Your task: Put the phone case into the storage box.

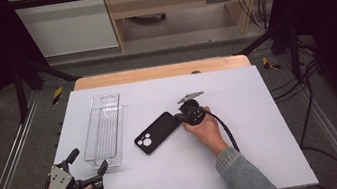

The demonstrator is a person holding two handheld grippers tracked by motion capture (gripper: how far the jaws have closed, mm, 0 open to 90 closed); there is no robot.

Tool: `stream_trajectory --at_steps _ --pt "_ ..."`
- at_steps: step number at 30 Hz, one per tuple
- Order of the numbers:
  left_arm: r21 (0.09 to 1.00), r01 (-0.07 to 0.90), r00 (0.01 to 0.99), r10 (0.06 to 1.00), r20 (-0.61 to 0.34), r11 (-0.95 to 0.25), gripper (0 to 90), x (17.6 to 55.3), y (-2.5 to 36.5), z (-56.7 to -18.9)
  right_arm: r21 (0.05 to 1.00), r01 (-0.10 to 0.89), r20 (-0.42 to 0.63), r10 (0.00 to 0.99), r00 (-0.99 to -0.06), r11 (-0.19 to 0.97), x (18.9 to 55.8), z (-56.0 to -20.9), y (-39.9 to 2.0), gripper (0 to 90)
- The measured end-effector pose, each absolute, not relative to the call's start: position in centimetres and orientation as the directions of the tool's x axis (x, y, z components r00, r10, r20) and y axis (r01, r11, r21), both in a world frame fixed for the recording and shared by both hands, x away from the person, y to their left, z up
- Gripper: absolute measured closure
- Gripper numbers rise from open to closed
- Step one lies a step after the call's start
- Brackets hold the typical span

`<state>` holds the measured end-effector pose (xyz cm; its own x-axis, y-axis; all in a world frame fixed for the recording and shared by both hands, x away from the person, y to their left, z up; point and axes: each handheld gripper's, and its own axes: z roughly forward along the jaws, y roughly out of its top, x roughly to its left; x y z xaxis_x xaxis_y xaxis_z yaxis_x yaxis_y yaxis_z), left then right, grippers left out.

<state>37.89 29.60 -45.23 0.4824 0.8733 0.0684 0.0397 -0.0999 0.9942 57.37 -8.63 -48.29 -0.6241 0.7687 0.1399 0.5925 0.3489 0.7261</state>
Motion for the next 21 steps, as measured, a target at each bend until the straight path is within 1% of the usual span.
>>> stream_trajectory --at_steps 4,11,16,21 --pt "0.994 0.04 0.483 0.873 0.068 -0.1 0.5 37.9 29.6 -45.2 0.749 0.58 0.149 0.771 -0.619 0.32 56.9 -47.3 -9.0 88.6" --pt "0.995 0.05 0.483 0.874 0.047 -0.081 0.5 37.8 29.7 -45.2 0.791 0.536 0.125 0.779 -0.615 0.296 55.4 -45.6 -10.0 88.6" --pt "0.996 0.061 0.467 0.883 0.035 -0.072 0.3 37.7 29.5 -45.1 0.808 0.514 0.109 0.785 -0.61 0.287 54.1 -45.3 -10.9 88.6" --pt "0.993 0.084 0.471 0.881 0.032 -0.081 0.3 37.4 29.0 -45.2 0.827 0.496 0.106 0.793 -0.6 0.264 52.5 -45.4 -12.4 88.6"
